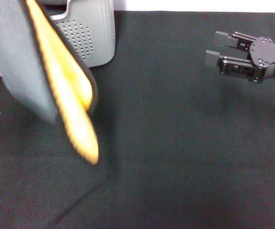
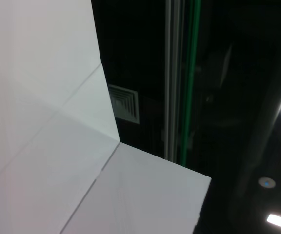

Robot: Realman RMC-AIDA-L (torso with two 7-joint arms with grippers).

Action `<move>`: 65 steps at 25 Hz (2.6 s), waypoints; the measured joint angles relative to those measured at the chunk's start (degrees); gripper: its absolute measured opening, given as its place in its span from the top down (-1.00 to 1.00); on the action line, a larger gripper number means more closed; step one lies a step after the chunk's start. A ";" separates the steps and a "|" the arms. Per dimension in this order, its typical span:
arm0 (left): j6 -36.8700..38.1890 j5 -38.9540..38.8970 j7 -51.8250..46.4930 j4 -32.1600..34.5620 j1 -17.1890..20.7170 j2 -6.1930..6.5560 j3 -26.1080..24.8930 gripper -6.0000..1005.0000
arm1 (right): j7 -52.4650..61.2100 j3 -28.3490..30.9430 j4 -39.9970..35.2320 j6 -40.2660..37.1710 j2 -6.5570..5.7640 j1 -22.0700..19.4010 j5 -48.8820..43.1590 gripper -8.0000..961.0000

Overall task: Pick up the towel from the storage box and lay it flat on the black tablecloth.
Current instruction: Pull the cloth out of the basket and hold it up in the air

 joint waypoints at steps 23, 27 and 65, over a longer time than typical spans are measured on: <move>3.29 11.91 -0.11 -0.99 -4.43 2.28 3.70 0.90 | -1.68 -3.28 -0.03 7.86 0.27 4.27 0.00 -0.65; 3.31 12.16 -0.02 -1.05 -4.65 2.43 3.69 0.90 | -1.73 -3.43 -0.04 7.44 0.27 4.36 -0.13 -0.66; 7.12 8.72 1.10 -0.93 -7.37 2.69 3.69 0.90 | -2.33 -11.53 3.71 8.22 0.79 8.27 0.86 -0.39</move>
